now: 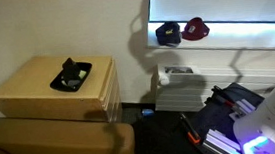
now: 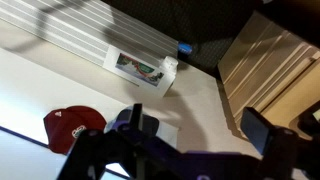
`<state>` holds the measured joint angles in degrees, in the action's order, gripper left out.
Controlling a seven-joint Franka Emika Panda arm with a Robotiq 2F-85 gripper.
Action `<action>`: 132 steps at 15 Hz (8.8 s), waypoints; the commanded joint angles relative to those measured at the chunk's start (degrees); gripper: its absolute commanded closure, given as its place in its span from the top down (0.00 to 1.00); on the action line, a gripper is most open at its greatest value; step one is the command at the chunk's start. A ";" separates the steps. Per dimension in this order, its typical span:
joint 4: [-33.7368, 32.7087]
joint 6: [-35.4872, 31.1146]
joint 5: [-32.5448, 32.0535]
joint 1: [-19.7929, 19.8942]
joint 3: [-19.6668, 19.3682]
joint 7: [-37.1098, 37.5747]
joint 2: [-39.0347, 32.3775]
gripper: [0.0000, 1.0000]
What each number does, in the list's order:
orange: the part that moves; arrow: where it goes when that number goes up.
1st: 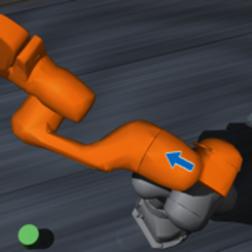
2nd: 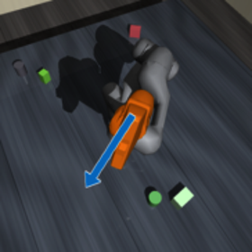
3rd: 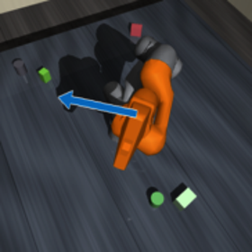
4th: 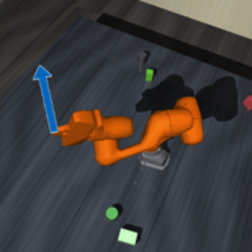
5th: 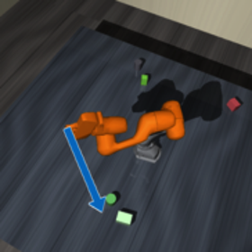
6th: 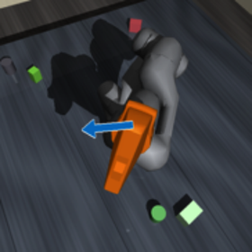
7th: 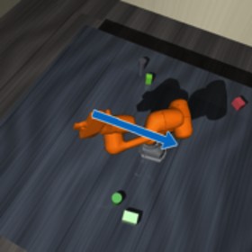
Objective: Place the sock on the window sill
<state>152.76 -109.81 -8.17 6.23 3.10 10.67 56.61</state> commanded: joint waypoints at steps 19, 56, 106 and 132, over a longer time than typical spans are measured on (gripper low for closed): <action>-5.84 -12.77 7.30 -13.50 15.00 10.81 -33.72 1.00; -50.59 -58.78 7.56 -42.43 -11.06 36.41 -99.48 1.00; -30.65 -20.58 21.34 -11.85 -6.92 52.05 -62.34 0.02; -49.28 -44.01 17.10 10.52 -22.51 76.58 -79.24 0.02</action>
<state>113.75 -150.71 5.54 14.67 -17.91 84.83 -12.89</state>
